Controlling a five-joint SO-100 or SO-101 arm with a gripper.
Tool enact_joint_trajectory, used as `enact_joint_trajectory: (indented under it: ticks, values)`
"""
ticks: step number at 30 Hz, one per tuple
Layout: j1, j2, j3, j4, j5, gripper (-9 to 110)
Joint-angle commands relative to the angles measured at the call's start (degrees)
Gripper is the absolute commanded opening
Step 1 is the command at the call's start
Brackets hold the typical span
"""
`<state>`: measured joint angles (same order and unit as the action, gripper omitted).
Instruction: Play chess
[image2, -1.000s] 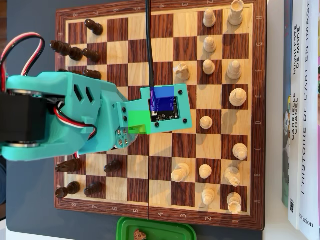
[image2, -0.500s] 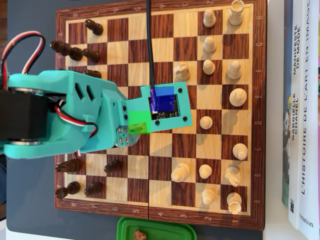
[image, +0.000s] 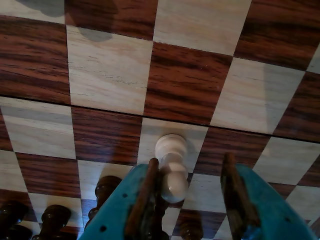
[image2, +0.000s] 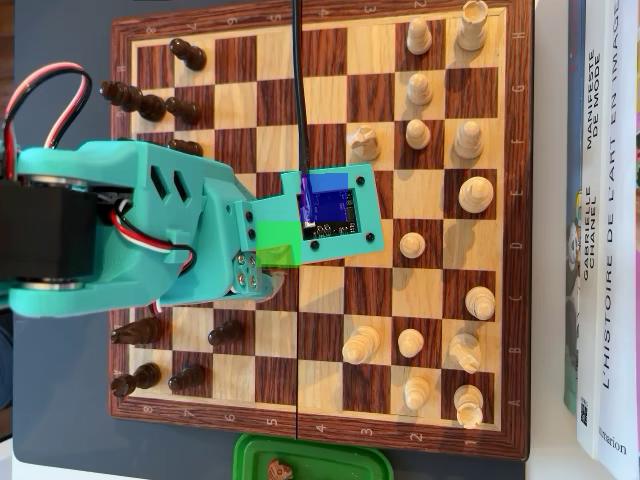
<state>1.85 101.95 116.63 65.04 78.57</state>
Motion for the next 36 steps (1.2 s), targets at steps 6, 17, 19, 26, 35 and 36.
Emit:
enact_joint_trajectory:
  ticks: [6,17,19,26,35,36]
  values:
    - [-0.44,4.57,-2.11,0.26,-0.09,18]
    - [-0.44,15.21,-1.85,0.00,0.09,18]
    - [-0.44,17.93,-1.93,0.09,0.18,18]
    - [-0.44,27.42,-1.76,-0.26,0.18,18]
    - [-0.35,37.62,9.49,-13.62,0.35,19]
    - [-0.35,39.73,11.69,-15.91,0.35,19]
